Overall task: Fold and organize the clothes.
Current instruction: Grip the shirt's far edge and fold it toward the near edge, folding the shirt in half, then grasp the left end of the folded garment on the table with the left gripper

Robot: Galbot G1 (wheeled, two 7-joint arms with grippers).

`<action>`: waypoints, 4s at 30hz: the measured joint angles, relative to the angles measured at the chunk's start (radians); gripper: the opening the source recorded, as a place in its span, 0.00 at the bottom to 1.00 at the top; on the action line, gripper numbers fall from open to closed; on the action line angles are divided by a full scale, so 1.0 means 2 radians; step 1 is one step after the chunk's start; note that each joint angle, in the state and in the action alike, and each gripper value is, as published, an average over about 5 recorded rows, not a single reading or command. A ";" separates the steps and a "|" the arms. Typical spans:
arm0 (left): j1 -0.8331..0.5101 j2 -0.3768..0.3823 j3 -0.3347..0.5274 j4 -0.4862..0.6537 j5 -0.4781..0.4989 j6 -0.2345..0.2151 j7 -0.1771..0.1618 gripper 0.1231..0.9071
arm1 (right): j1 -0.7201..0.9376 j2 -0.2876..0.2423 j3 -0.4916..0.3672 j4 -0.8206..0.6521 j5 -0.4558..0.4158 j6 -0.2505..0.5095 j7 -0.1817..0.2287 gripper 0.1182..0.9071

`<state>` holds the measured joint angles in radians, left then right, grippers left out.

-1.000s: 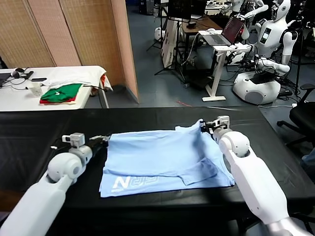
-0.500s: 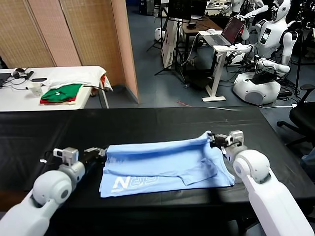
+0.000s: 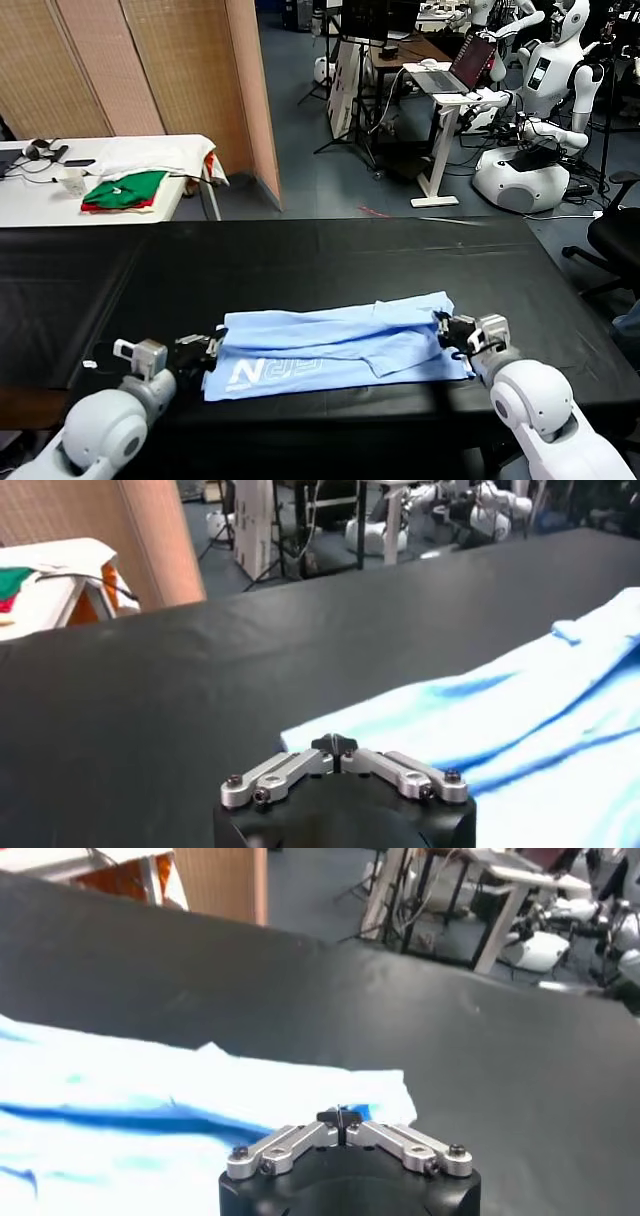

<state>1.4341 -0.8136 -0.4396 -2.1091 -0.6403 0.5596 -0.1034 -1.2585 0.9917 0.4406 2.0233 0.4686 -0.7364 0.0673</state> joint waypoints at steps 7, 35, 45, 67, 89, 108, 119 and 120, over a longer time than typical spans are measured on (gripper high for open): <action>0.020 -0.010 -0.001 0.001 0.030 -0.004 0.003 0.03 | -0.013 0.001 0.003 0.008 0.001 0.000 -0.009 0.04; -0.030 -0.089 -0.028 0.003 -0.069 -0.009 -0.030 1.00 | 0.036 0.046 0.040 -0.029 0.052 0.029 0.033 1.00; -0.067 -0.101 -0.006 0.054 -0.077 -0.008 -0.027 1.00 | 0.079 0.062 0.026 -0.101 0.052 0.025 0.045 1.00; -0.098 -0.110 0.015 0.128 -0.034 -0.012 -0.005 0.25 | 0.095 0.074 0.017 -0.139 0.034 0.034 0.032 0.50; -0.139 -0.105 0.043 0.155 0.056 -0.045 0.013 0.03 | 0.062 0.113 0.029 -0.115 -0.005 0.085 0.025 0.21; -0.040 -0.150 -0.035 0.076 0.064 -0.052 -0.005 0.99 | -0.053 0.099 0.103 0.017 0.014 0.107 -0.015 1.00; 0.003 -0.212 -0.055 0.062 0.058 -0.056 -0.004 1.00 | -0.082 0.102 0.116 0.037 0.017 0.108 -0.014 1.00; 0.005 -0.216 -0.055 0.062 0.058 -0.057 -0.003 1.00 | -0.082 0.103 0.115 0.037 0.016 0.108 -0.014 1.00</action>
<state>1.4434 -1.2447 -0.5491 -1.9856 -0.5233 0.4460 -0.1093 -1.4220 1.1974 0.6715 2.0973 0.5015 -0.5210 0.0391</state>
